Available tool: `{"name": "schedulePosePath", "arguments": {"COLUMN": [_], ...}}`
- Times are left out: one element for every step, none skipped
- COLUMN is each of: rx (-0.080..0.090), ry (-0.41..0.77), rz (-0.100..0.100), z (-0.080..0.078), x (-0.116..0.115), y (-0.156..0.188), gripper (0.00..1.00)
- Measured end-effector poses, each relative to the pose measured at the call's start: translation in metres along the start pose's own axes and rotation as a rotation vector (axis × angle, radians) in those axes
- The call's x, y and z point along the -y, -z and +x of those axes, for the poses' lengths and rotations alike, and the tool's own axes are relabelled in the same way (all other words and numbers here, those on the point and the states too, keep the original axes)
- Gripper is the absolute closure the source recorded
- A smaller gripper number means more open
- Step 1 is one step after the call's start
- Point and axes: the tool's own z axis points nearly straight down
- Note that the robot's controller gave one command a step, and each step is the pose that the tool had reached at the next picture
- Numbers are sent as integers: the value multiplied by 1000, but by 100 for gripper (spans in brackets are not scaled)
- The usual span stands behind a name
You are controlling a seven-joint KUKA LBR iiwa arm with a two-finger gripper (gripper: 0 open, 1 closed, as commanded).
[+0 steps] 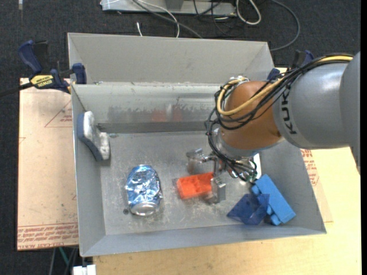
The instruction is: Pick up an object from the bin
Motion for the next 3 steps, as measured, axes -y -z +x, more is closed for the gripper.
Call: {"name": "schedulePosePath", "arguments": {"rx": [4, 4, 2], "ry": [-1, 0, -15], "rz": [1, 1, -1], "z": [-1, -1, 11], "x": [1, 1, 3], "y": [2, 1, 103], "gripper": [100, 100, 100]}}
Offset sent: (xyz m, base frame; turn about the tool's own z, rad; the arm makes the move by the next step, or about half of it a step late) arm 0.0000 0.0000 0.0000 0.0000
